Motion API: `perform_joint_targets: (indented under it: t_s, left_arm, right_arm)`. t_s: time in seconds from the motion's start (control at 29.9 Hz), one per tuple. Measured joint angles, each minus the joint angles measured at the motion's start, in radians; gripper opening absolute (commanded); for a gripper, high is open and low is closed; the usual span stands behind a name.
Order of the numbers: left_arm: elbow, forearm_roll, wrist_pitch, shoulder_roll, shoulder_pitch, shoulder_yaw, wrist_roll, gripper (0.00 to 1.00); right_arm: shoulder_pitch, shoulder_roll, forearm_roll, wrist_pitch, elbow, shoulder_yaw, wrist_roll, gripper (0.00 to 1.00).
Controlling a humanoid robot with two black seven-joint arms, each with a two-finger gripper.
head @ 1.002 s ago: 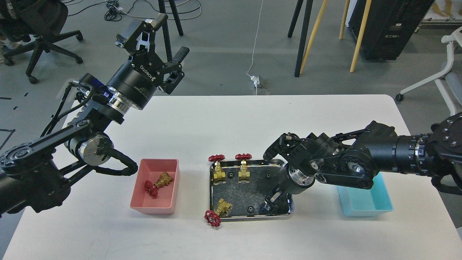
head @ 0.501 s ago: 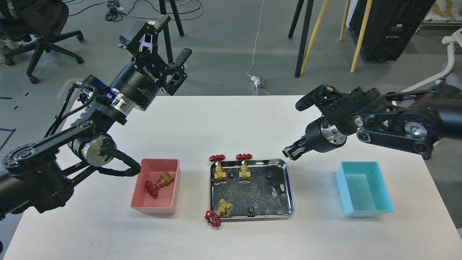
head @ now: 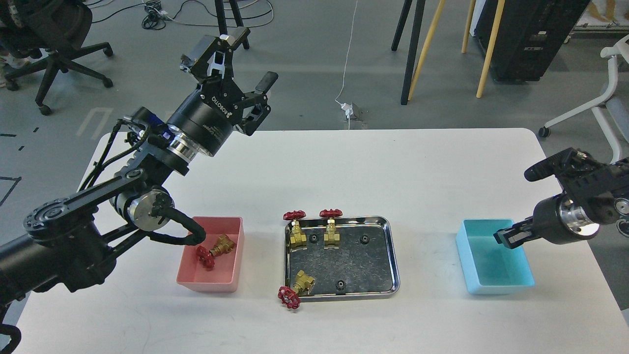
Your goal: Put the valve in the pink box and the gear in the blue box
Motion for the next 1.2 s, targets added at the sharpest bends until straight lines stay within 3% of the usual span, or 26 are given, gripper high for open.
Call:
perform_joint_targets:
  t_s: [0.1, 0.13, 0.17, 0.4, 0.53, 0.7, 0.87, 1.0, 1.14, 1.2]
  left_arm:
    - [0.0, 0.0, 0.0, -0.001, 0.004, 0.0, 0.0, 0.89]
    - [0.0, 0.0, 0.0, -0.001, 0.005, 0.0, 0.0, 0.89]
    - [0.0, 0.0, 0.0, -0.002, 0.006, 0.0, 0.0, 0.89]
    - [0.014, 0.029, 0.01, -0.02, -0.001, 0.002, 0.0, 0.89]
    - [0.025, 0.117, 0.033, -0.026, -0.039, 0.002, 0.0, 0.89]
    - [0.114, 0.16, 0.085, -0.067, -0.178, 0.107, 0.0, 0.9]
    - [0.215, 0.097, 0.085, -0.074, -0.282, 0.196, 0.0, 0.92]
    - [0.263, -0.087, -0.038, -0.069, -0.276, 0.126, 0.0, 0.93]
    - [0.38, -0.227, -0.332, -0.074, -0.214, 0.048, 0.0, 0.95]
    - [0.435, -0.258, -0.418, -0.084, -0.174, 0.014, 0.0, 0.96]
  right_arm:
    - [-0.012, -0.012, 0.003, 0.0, -0.001, 0.011, -0.001, 0.77]
    - [-0.02, -0.014, 0.005, 0.0, -0.001, 0.014, -0.002, 0.97]
    - [-0.027, -0.015, 0.008, 0.0, -0.001, 0.019, -0.002, 1.0]
    - [-0.06, -0.045, 0.048, 0.0, 0.005, 0.088, -0.003, 1.0]
    - [-0.063, -0.087, 0.185, 0.0, 0.004, 0.214, -0.003, 1.0]
    - [-0.065, -0.134, 0.567, -0.007, -0.008, 0.377, -0.003, 1.0]
    - [-0.069, -0.124, 1.083, -0.12, -0.025, 0.44, 0.026, 1.0]
    - [-0.075, -0.068, 1.507, -0.173, -0.064, 0.458, 0.131, 1.0]
    - [-0.111, 0.025, 1.82, -0.092, -0.167, 0.464, 0.234, 1.0]
    - [-0.15, 0.088, 1.903, -0.031, -0.238, 0.481, 0.274, 1.0]
